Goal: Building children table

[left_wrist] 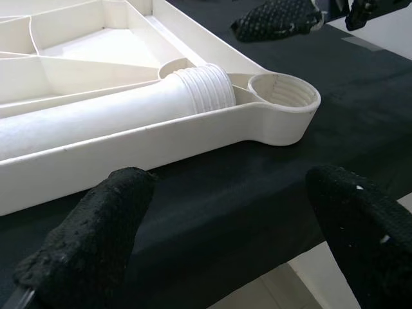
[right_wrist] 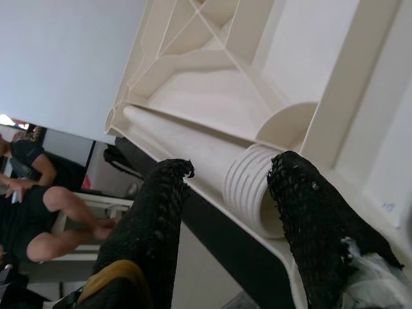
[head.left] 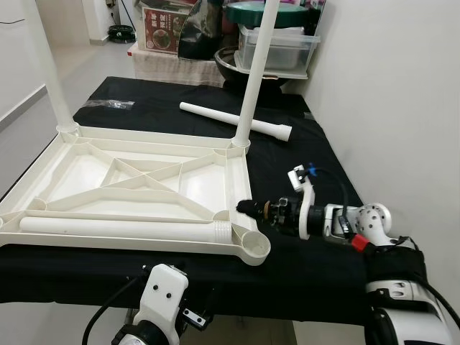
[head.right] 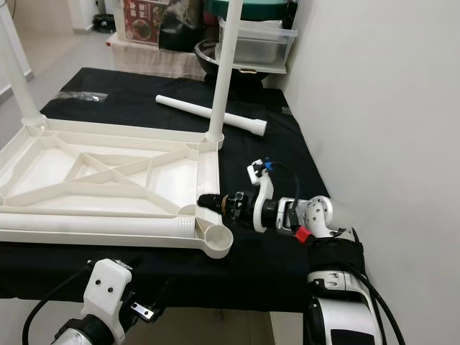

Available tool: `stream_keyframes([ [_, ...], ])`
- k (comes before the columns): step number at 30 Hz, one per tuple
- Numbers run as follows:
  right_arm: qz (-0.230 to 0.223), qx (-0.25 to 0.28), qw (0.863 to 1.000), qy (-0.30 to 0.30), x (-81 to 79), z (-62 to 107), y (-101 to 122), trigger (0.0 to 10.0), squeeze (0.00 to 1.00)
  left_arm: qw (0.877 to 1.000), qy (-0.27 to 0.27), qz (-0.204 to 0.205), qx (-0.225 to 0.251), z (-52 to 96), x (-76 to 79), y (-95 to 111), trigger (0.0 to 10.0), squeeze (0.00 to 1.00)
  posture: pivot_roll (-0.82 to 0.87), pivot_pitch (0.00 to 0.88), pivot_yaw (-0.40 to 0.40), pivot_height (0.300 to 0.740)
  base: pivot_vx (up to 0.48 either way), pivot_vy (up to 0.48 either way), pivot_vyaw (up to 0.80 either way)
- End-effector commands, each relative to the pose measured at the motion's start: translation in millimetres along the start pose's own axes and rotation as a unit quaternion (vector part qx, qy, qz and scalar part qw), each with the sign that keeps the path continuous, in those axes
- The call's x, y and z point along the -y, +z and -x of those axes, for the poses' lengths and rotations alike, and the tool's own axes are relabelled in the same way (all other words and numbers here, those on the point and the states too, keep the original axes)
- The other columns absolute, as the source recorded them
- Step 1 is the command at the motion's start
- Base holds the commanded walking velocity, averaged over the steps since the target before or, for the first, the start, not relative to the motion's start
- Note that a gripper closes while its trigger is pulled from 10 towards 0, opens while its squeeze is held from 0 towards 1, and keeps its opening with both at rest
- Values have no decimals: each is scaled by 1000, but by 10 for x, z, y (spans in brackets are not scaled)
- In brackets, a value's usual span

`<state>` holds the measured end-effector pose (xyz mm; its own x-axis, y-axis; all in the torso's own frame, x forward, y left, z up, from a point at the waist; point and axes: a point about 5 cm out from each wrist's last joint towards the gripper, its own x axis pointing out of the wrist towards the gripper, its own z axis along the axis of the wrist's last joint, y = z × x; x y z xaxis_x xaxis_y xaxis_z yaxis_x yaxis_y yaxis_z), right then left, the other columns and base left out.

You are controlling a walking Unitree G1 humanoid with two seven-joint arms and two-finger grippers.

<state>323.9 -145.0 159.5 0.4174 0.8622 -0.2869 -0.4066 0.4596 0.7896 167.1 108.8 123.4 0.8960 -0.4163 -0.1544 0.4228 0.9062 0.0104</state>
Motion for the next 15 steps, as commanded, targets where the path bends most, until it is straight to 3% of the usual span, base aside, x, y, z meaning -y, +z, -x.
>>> stream_keyframes([
  [1,-10,-16,1000,6,-11,-37,-62,10000,0,1000,-4,0,-9,12,4,-20,10000,0,77,113,-143,740,0,0,0],
  [15,-33,-65,997,10,-33,-128,-233,10000,0,1000,1,1,-10,7,8,-19,10000,0,73,119,-143,740,0,0,0],
])
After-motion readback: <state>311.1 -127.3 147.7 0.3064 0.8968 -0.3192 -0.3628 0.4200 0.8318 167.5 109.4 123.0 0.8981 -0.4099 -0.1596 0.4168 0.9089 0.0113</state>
